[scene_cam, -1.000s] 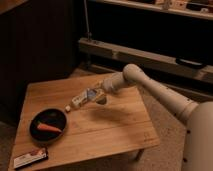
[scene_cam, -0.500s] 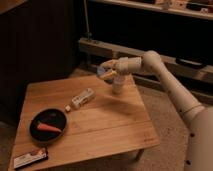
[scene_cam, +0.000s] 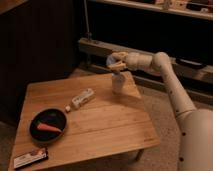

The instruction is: Place the white sponge in the ceramic cup

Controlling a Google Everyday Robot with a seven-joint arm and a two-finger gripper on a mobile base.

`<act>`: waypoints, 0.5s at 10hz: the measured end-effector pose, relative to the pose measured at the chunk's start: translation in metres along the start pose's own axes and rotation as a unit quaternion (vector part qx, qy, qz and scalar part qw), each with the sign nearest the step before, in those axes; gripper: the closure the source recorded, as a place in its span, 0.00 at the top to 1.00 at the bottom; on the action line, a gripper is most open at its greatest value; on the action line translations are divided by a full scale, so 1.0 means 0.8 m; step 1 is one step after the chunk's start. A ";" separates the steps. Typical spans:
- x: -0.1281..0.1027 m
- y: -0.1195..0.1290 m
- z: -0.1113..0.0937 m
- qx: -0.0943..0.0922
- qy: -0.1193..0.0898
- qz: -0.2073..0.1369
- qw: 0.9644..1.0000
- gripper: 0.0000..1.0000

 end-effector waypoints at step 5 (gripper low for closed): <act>0.053 0.004 0.001 0.010 0.002 0.014 1.000 0.00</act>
